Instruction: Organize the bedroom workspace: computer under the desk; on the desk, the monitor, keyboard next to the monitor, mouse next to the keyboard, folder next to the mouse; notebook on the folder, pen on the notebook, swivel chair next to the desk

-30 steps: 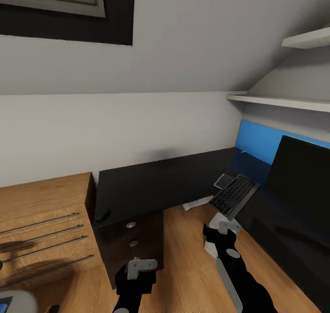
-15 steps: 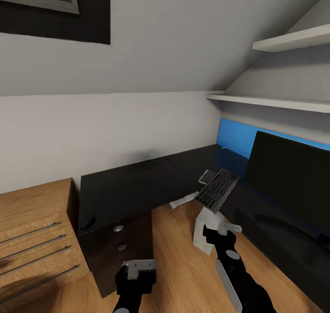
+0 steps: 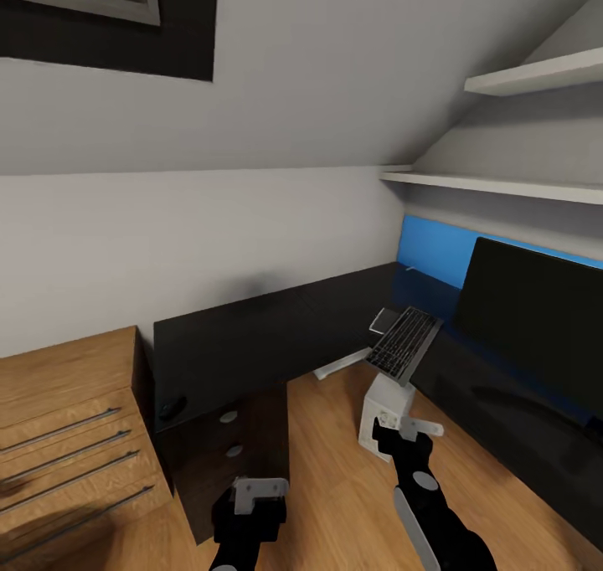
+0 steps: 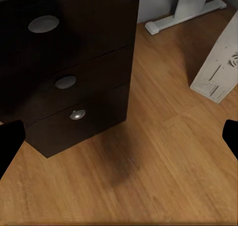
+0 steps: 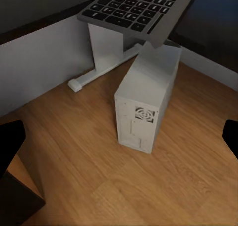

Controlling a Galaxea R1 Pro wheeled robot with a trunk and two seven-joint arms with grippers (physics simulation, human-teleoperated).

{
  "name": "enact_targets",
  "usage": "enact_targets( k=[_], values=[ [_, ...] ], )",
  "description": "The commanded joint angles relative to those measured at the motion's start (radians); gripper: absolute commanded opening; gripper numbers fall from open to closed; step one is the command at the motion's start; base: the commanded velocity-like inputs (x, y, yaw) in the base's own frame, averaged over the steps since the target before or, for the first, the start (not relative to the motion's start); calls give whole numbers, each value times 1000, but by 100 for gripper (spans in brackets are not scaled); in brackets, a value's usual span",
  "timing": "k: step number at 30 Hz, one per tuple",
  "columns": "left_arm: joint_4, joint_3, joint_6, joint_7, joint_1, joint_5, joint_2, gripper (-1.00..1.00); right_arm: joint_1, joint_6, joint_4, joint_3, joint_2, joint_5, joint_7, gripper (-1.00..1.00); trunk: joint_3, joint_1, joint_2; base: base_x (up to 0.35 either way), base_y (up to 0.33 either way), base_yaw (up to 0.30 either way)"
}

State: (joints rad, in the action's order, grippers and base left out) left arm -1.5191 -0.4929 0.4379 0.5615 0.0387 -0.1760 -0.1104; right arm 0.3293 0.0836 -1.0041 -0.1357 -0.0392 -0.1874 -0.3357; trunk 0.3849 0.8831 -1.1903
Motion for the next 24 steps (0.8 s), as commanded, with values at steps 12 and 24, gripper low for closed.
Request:
enact_targets(
  k=[12, 24],
  values=[
    [-22, -7, 2, 10, 0, -10, -9, 100, 0, -162, 53, 3, 0, -57, 21, 100, 13, 15, -29, -2, 8, -1],
    [-26, -9, 2, 11, 0, -8, -13, 100, 27, -304, 215, 4, -6, -498, 27, 100, 51, 61, -113, 0, 0, 0]
  ],
)
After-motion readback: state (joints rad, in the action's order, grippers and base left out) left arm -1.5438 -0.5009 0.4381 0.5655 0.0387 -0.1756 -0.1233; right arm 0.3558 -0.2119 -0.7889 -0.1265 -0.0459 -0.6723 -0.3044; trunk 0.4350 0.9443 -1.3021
